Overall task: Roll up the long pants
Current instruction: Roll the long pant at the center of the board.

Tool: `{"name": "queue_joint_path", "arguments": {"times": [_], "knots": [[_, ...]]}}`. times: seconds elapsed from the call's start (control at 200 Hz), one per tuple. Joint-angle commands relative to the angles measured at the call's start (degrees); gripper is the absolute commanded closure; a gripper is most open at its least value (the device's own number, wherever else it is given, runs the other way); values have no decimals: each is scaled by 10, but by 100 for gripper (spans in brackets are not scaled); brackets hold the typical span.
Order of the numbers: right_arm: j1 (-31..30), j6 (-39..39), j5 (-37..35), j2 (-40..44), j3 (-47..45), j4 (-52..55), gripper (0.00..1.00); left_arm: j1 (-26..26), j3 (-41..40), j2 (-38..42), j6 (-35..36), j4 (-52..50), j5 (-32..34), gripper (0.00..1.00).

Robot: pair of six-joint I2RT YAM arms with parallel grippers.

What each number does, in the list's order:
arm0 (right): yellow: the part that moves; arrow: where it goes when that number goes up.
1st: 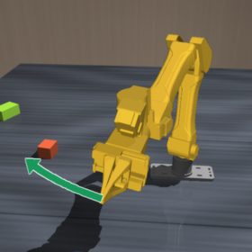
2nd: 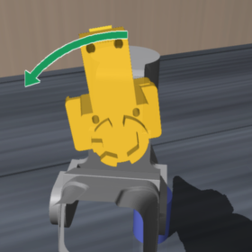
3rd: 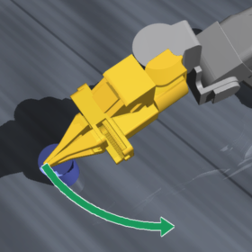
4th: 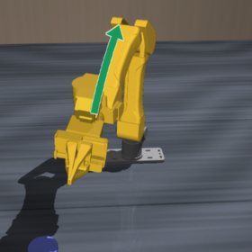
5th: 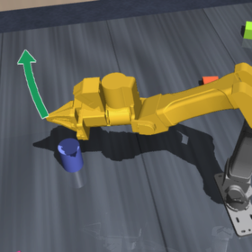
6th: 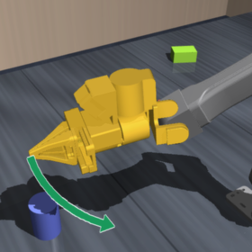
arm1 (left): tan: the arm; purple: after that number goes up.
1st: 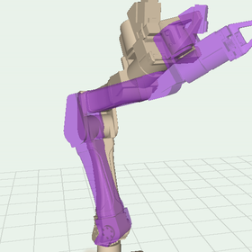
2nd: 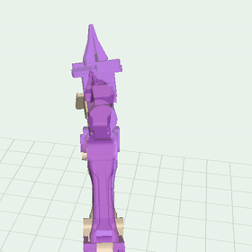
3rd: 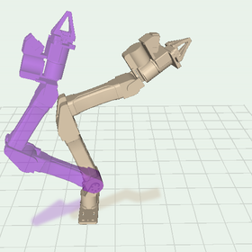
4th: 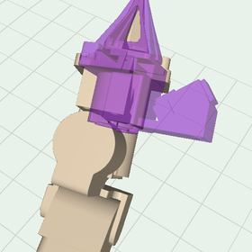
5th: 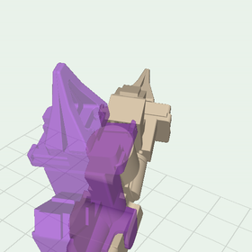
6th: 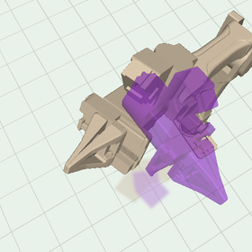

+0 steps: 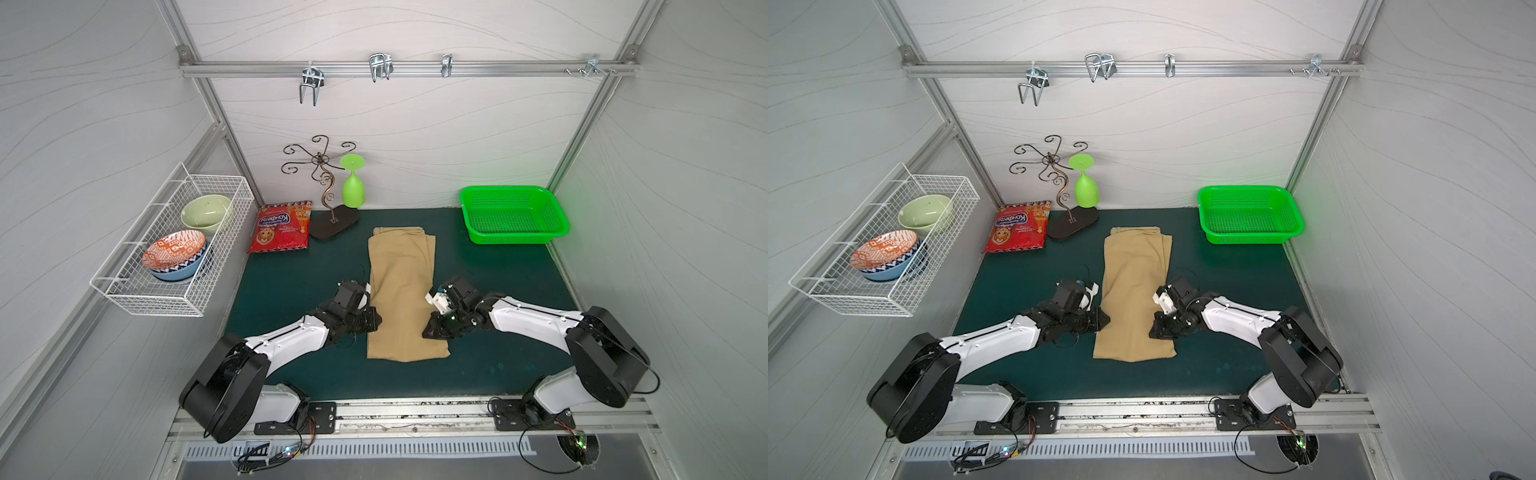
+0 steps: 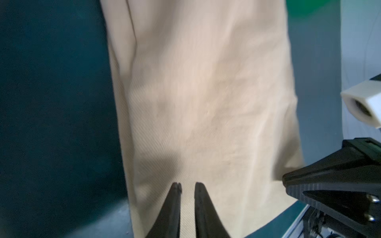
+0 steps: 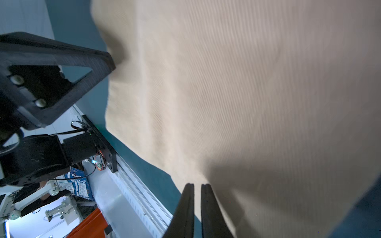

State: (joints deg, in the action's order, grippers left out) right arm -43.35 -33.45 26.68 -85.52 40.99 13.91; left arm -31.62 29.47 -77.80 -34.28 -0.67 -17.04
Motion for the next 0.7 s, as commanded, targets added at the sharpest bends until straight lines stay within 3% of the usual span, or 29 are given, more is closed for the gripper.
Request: {"name": "queue_joint_path", "arguments": {"times": [0.0,0.225,0.42,0.565,0.695], "knots": [[-10,-57,21,-8,-42,-99,89,-11,-26,-31,-30,134,-42,82],[12,-54,-84,-31,-121,-78,88,-11,-73,-39,-62,5,64,84],[26,-59,-71,-69,-148,-105,88,-11,-91,-50,-72,-38,88,86],[25,-39,-52,-34,-138,-84,87,-15,-99,-6,-58,-39,46,84],[3,-1,-55,19,-100,-24,85,-28,-68,110,-33,-85,19,87]]}}
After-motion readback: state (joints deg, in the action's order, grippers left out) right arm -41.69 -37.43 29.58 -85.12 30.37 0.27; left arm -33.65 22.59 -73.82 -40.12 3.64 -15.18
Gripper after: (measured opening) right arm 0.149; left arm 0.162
